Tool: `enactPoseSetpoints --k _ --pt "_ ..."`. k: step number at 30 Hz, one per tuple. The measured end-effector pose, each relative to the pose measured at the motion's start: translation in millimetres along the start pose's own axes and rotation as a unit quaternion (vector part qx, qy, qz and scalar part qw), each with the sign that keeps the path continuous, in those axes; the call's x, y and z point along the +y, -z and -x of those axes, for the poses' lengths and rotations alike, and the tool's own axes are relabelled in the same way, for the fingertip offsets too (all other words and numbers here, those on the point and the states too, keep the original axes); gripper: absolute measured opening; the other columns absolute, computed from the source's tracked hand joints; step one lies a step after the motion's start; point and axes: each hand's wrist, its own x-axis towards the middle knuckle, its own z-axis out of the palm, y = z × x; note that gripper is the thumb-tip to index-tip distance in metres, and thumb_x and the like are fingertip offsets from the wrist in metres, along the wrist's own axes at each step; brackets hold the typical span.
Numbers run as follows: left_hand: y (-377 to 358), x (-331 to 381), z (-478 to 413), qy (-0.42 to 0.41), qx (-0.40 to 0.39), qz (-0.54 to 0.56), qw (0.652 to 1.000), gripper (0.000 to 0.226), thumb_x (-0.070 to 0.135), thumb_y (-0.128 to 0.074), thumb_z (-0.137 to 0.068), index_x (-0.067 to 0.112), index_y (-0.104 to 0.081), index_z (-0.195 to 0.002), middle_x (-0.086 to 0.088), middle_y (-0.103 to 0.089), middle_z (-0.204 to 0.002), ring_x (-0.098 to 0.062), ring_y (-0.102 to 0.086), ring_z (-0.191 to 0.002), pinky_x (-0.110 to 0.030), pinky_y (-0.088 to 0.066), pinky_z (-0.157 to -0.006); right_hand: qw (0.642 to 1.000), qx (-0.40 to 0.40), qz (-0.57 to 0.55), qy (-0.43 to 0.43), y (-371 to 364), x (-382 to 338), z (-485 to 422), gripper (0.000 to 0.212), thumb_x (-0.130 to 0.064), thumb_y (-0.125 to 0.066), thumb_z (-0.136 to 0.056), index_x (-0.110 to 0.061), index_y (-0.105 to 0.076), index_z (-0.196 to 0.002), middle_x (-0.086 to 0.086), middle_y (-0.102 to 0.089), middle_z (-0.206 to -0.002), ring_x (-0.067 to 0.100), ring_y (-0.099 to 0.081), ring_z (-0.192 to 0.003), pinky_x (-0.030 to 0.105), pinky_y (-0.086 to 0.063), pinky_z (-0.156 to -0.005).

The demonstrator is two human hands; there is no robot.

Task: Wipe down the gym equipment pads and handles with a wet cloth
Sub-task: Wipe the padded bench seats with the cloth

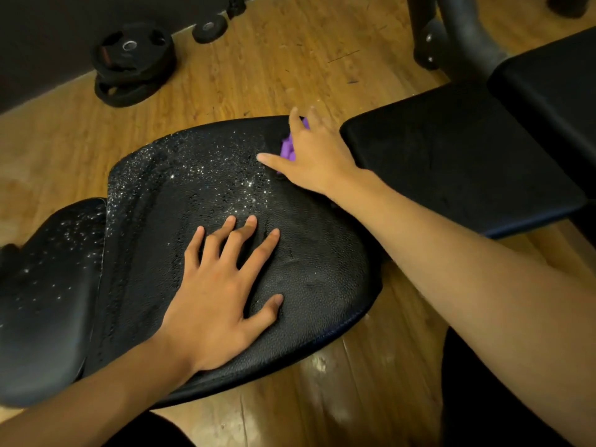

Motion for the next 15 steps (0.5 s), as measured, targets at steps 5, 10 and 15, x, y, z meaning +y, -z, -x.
enactPoseSetpoints --k 5,10,15 --pt "0 1 1 -0.001 -0.005 0.003 1.000 0.079 0.068 -0.033 -0.097 0.029 -0.026 -0.165 -0.011 -0.031 -0.166 -0.037 -0.021 -0.156 -0.066 -0.015 -0.124 0.997 0.061 -0.051 0.007 -19 9 144 0.084 -0.061 -0.032 -0.103 -0.008 -0.007 -0.163 0.019 -0.005 -0.170 0.029 -0.004 -0.158 0.036 -0.015 -0.128" --pt "0 0 1 -0.005 0.000 0.002 1.000 0.078 0.069 -0.032 -0.097 0.031 -0.025 -0.165 -0.010 -0.033 -0.164 -0.036 -0.022 -0.156 -0.065 -0.016 -0.124 0.997 0.066 -0.029 0.031 -27 7 190 0.074 -0.052 -0.031 -0.104 -0.006 -0.022 -0.161 0.022 -0.011 -0.168 0.032 -0.009 -0.157 0.040 -0.017 -0.127" --pt "-1 2 -1 -0.001 0.004 0.007 1.000 0.078 0.067 -0.035 -0.096 0.031 -0.026 -0.164 -0.009 -0.032 -0.164 -0.035 -0.021 -0.156 -0.063 -0.015 -0.124 0.998 0.026 -0.045 -0.023 -5 9 22 0.076 -0.051 -0.041 -0.107 -0.011 -0.010 -0.163 0.031 0.000 -0.166 0.044 -0.010 -0.154 0.046 -0.025 -0.123"
